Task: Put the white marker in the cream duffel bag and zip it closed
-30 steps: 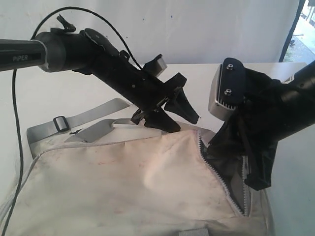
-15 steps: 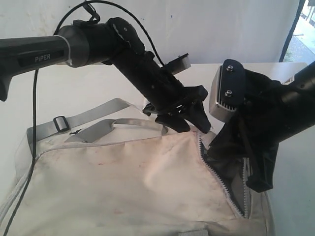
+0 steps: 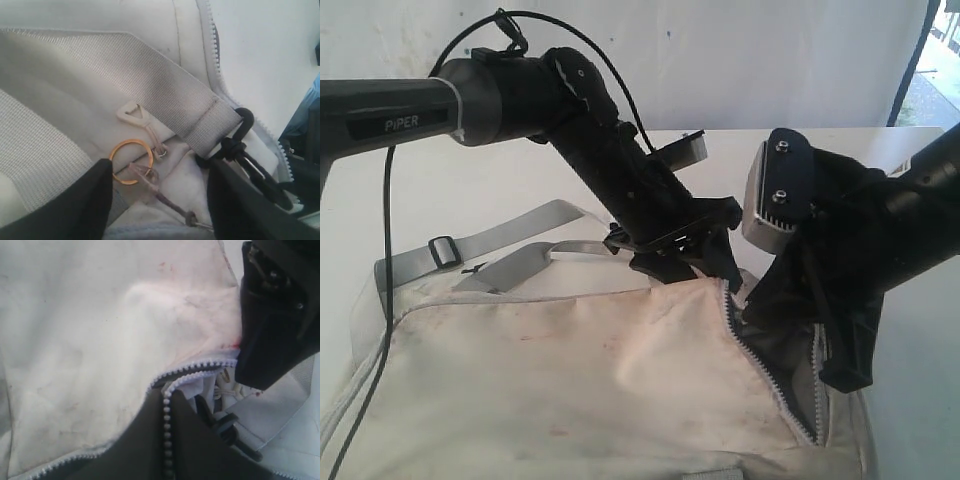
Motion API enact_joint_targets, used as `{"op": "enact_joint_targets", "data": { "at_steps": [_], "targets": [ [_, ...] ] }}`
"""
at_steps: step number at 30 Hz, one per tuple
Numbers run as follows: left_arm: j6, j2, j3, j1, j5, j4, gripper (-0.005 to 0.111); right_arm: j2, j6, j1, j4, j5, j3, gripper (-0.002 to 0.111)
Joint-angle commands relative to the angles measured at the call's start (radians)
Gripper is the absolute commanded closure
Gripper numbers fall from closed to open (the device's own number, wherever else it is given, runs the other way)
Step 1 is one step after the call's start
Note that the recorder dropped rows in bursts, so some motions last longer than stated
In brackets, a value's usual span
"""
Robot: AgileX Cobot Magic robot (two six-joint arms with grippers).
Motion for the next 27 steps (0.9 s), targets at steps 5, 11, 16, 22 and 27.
{"op": "enact_joint_targets", "data": {
  "at_steps": [5,11,16,22,27],
  "targets": [
    [0.008,-0.013,0.005,-0.026,0.007,-0.014,0.091,0.001,-0.009,-0.001,0.004,-0.005,0.002,0.108],
    [0.013,-0.013,0.005,-0.026,0.007,-0.014,0.107,0.001,-0.009,-0.001,0.004,-0.005,0.002,0.108],
    [0.003,-0.013,0.005,-0.026,0.007,-0.014,0.107,0.001,-0.009,-0.001,0.004,-0.005,0.002,0.108],
    [-0.02,-0.013,0.003,0.005,0.007,-0.022,0.107,0.001,-0.009,-0.001,0.004,0.0,0.002,0.108],
    [-0.044,-0.024,0.003,0.035,0.007,-0.021,0.099,0.001,-0.009,-0.001,0.004,0.0,0.002,0.108]
  ]
}}
